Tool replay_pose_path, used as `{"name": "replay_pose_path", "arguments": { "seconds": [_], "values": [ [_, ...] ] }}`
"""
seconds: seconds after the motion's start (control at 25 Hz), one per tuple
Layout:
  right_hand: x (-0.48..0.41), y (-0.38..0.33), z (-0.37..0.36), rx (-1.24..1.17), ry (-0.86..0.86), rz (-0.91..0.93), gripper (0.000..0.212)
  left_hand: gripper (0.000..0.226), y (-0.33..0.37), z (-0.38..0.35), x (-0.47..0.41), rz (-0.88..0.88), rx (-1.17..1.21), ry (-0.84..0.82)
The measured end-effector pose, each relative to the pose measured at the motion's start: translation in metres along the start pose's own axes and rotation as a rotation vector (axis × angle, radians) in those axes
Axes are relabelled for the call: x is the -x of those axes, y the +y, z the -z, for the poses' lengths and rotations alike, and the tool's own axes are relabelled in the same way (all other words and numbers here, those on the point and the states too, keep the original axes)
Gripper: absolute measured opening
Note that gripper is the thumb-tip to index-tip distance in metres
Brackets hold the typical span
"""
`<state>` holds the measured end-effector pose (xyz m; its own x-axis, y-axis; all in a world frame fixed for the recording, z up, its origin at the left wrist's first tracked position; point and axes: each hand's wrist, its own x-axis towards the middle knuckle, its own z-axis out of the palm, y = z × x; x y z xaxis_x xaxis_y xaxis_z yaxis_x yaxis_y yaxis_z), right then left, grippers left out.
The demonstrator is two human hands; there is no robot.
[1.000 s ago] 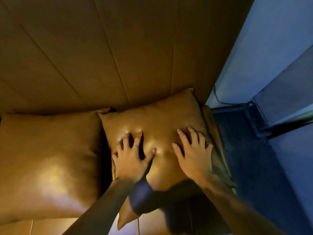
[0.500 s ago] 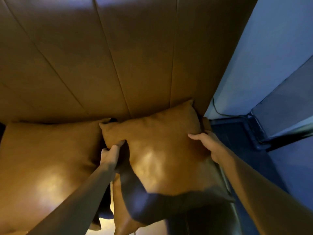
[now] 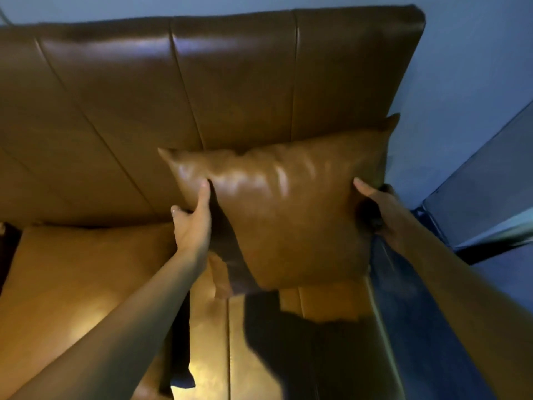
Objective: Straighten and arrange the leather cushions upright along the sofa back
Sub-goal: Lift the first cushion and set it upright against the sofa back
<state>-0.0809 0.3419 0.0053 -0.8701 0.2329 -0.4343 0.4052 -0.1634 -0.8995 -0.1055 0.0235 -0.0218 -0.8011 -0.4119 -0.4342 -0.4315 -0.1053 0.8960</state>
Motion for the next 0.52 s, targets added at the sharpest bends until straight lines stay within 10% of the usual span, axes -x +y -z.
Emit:
{"name": "replay_pose_path", "arguments": {
  "seconds": [0.16,0.32,0.52],
  "values": [
    [-0.005,-0.031,-0.003,-0.046,-0.108,0.028,0.080,0.111,0.018,-0.002,-0.015,-0.030,0.044,0.022],
    [-0.017,-0.033,-0.009,-0.030,-0.139,0.008,0.109,0.091,0.035,-0.011,-0.021,-0.011,0.069,-0.112],
    [-0.020,-0.031,-0.011,-0.105,-0.023,0.029,0.096,0.123,0.036,-0.012,-0.019,-0.057,0.074,-0.091]
  ]
}}
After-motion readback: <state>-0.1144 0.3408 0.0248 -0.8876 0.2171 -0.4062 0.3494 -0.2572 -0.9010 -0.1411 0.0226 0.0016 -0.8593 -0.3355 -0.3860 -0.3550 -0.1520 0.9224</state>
